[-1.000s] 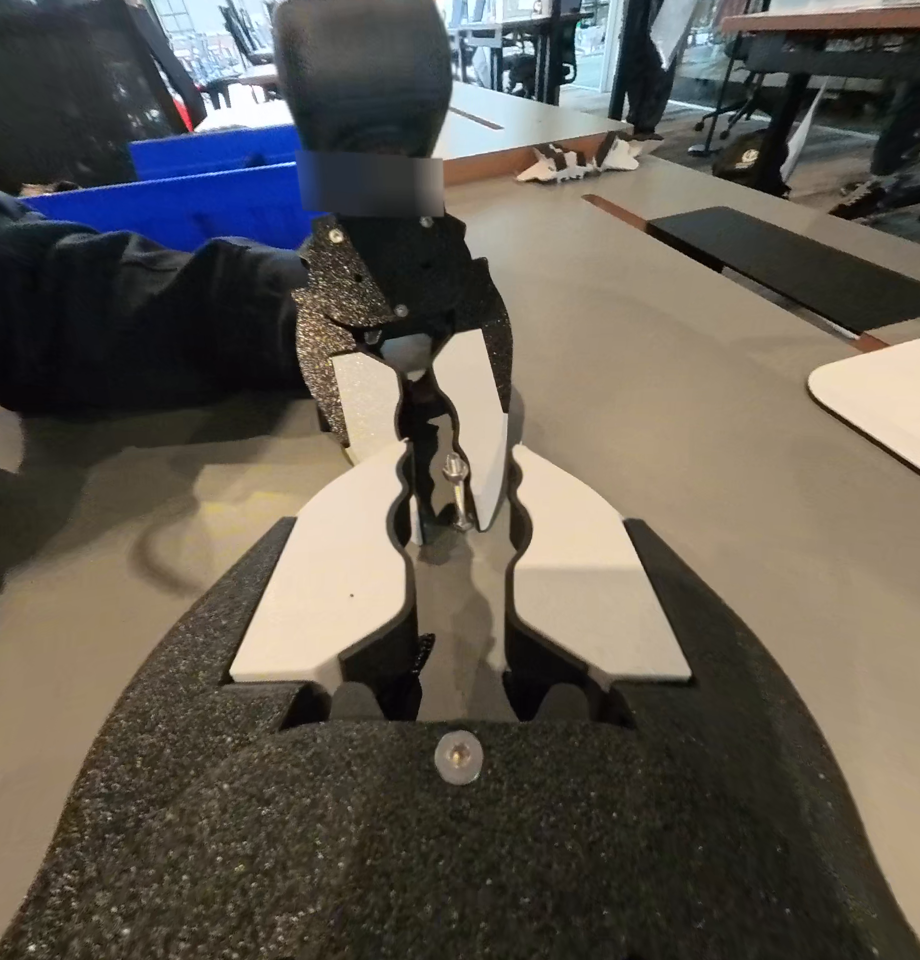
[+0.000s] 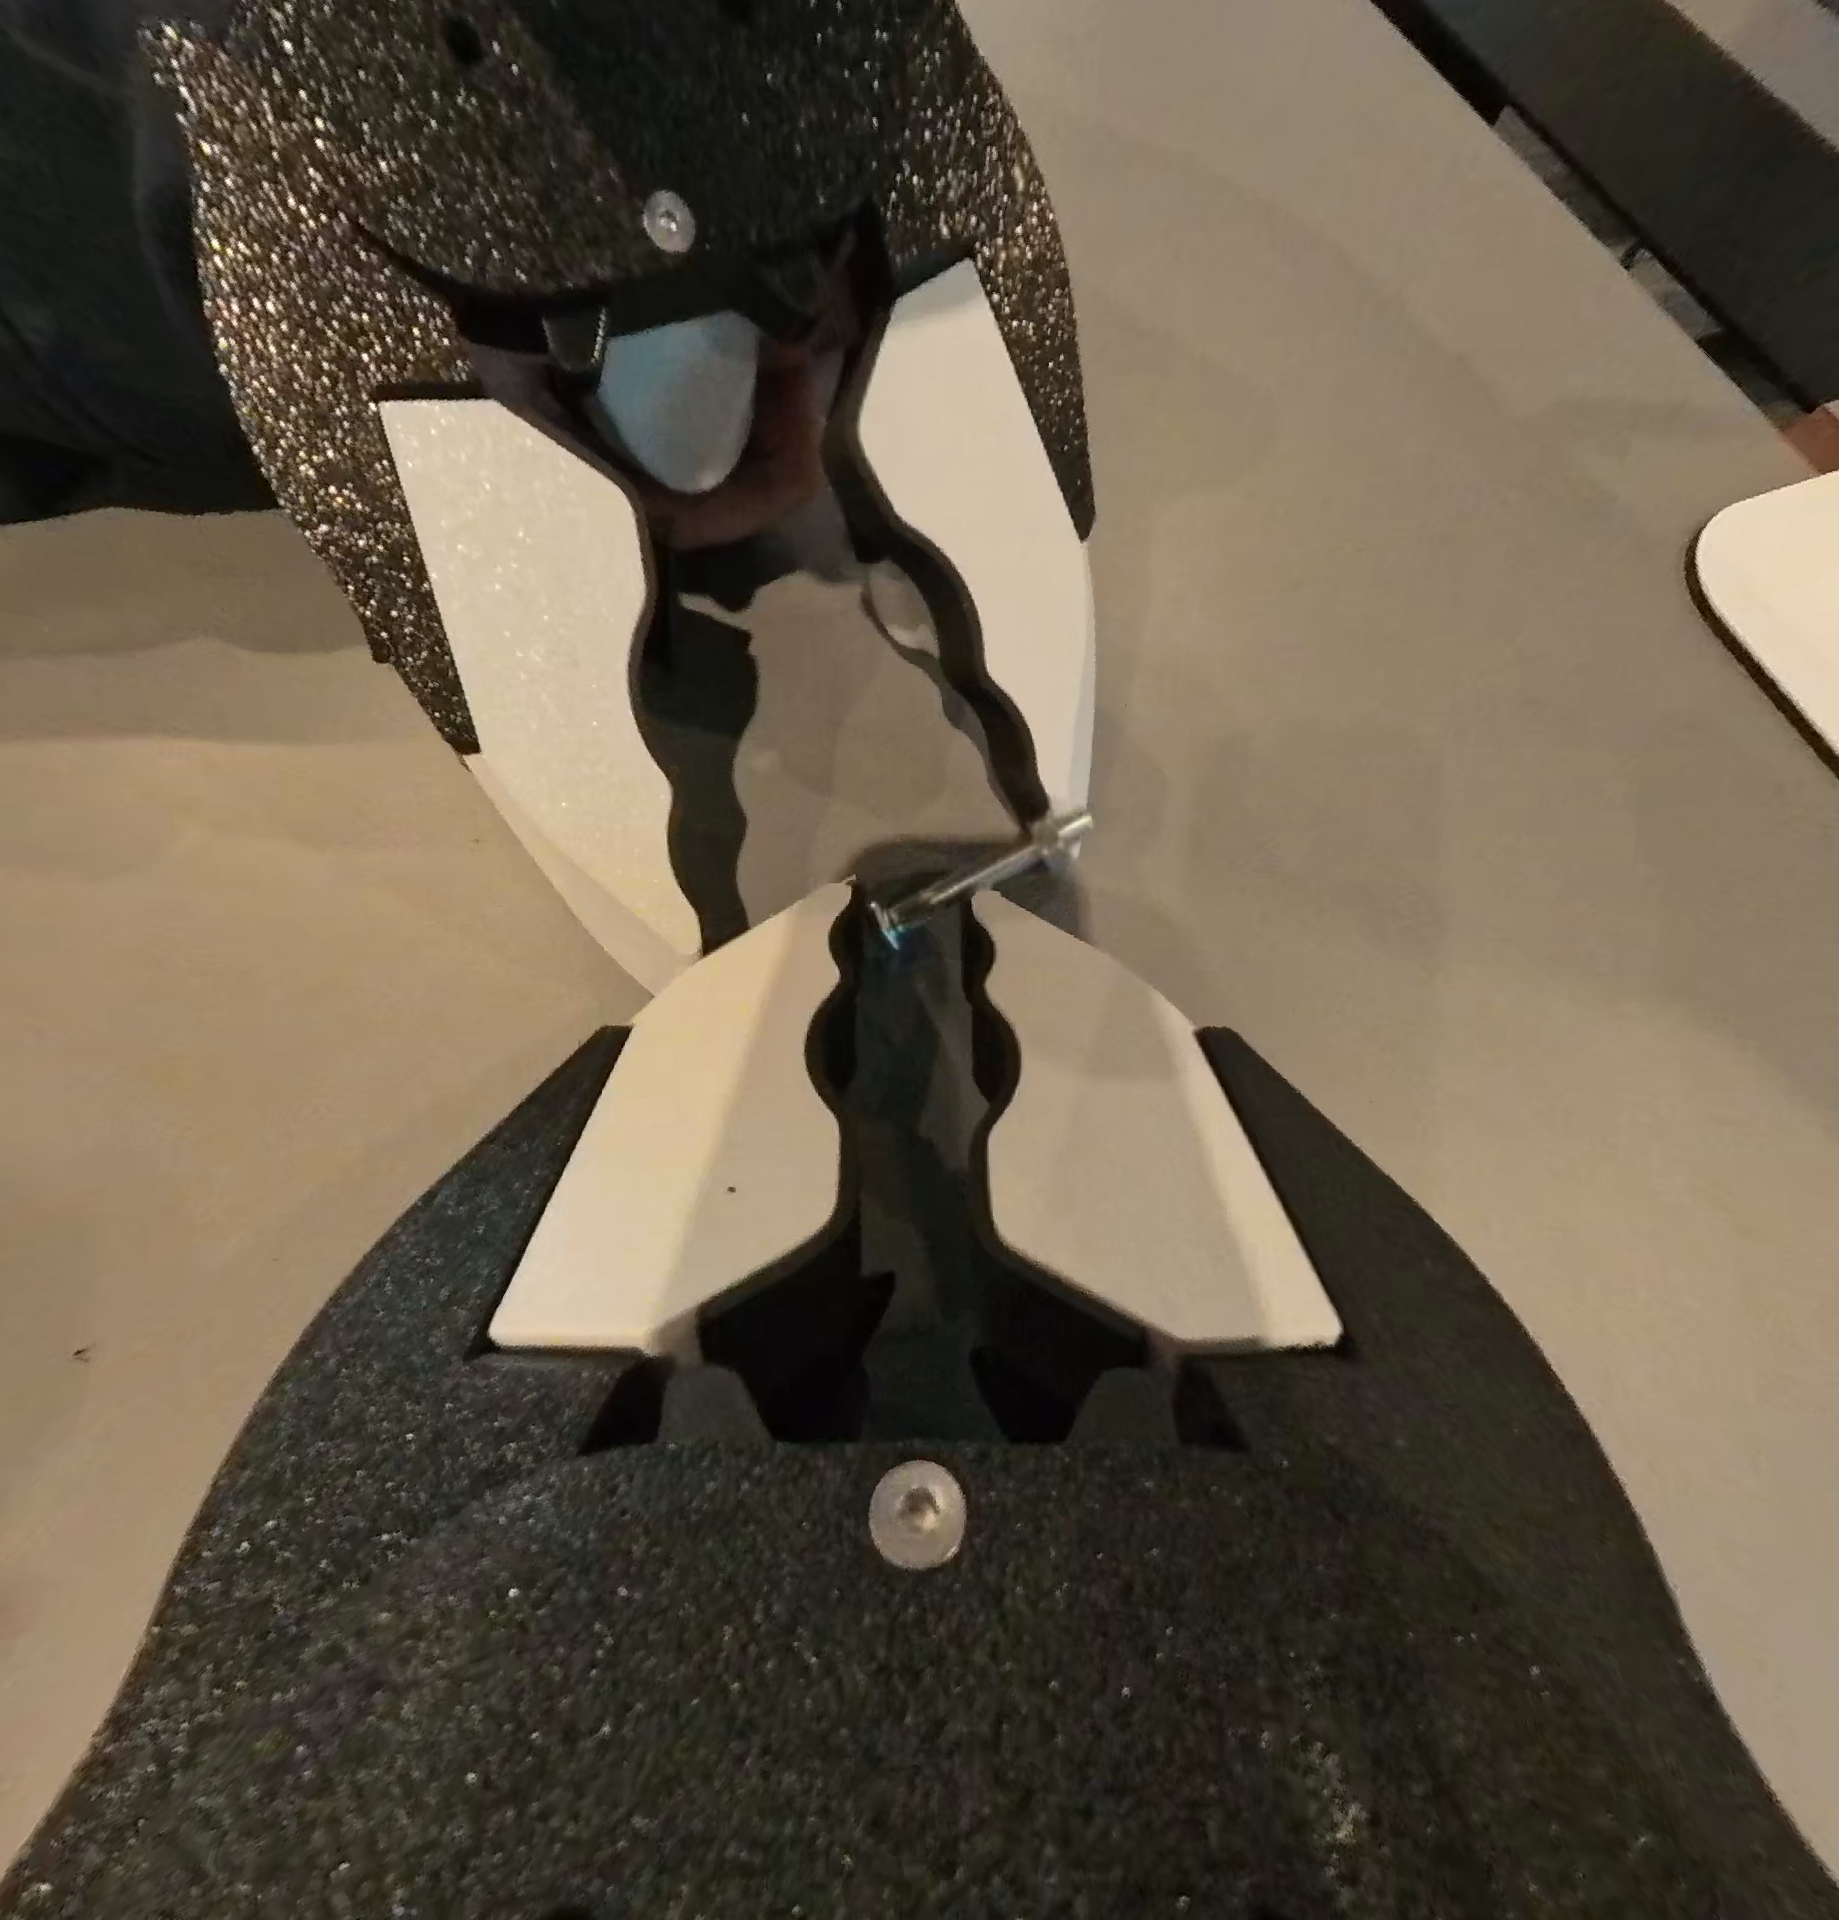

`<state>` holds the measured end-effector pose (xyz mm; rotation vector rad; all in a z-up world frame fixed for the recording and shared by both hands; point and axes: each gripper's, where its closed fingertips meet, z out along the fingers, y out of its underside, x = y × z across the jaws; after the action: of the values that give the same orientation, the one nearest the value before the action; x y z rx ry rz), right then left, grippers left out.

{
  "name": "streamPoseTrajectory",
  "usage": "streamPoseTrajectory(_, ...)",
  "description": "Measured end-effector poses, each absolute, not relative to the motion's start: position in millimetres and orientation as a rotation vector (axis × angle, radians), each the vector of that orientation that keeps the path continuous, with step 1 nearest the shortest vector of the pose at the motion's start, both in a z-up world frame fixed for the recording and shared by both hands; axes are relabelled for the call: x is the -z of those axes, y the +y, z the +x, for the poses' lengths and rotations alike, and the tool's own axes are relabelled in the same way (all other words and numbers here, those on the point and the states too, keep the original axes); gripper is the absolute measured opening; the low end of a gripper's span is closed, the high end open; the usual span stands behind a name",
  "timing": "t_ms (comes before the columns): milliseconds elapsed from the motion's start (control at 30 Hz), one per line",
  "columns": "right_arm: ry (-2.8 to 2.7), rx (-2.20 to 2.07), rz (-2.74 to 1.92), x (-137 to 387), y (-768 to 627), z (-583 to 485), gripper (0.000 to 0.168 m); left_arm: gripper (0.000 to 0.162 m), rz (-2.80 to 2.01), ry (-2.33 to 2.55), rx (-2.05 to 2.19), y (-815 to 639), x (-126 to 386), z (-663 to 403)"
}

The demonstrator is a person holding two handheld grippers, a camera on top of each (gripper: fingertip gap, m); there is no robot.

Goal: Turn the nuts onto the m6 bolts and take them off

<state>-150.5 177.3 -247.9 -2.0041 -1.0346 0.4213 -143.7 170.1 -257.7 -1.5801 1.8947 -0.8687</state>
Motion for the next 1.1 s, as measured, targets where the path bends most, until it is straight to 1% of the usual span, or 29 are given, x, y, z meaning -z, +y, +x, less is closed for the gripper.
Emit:
streamPoseTrajectory(133, -1.013, -0.412, -2.010, 247.4, 180.2, -149.4, 0.017, 0.069, -1.583, 1.892, 0.869, 170.3, 257.4, -143.7)
streamPoseTrajectory(267, -0.990, -0.377, -2.016, 247.8, 185.8, -149.3, 0.009, 0.069, -1.582, 1.892, 0.868, 170.1, 257.4, -143.7)
streamPoseTrajectory(367, -1.000, -0.272, -2.064, 256.8, 190.8, -147.2, 0.001, 0.069, -1.582, 1.892, 0.868, 169.9, 257.3, -143.7)
streamPoseTrajectory(633, -0.925, -0.126, -1.967, 243.9, 194.3, -137.5, 0.000, 0.069, -1.583, 1.891, 0.869, 169.7, 257.1, -143.7)
streamPoseTrajectory(767, -0.794, -0.032, -2.013, 243.2, 192.9, -117.6, 0.000, 0.069, -1.589, 1.889, 0.883, 169.3, 256.6, -143.7)
streamPoseTrajectory(867, -0.713, -0.044, -2.066, 245.0, 191.7, -112.2, 0.000, 0.067, -1.580, 1.901, 0.894, 167.4, 256.3, -144.1)
streamPoseTrajectory(933, -0.635, -0.104, -2.102, 244.7, 190.8, -113.0, 0.003, 0.065, -1.571, 1.908, 0.890, 166.5, 256.5, -144.4)
streamPoseTrajectory(1067, -0.494, -0.197, -2.177, 245.3, 188.9, -118.9, 0.023, 0.064, -1.578, 1.903, 0.898, 166.8, 256.1, -144.3)
streamPoseTrajectory(1100, -0.467, -0.183, -2.182, 244.3, 189.6, -119.0, 0.025, 0.063, -1.579, 1.901, 0.899, 167.1, 256.1, -144.2)
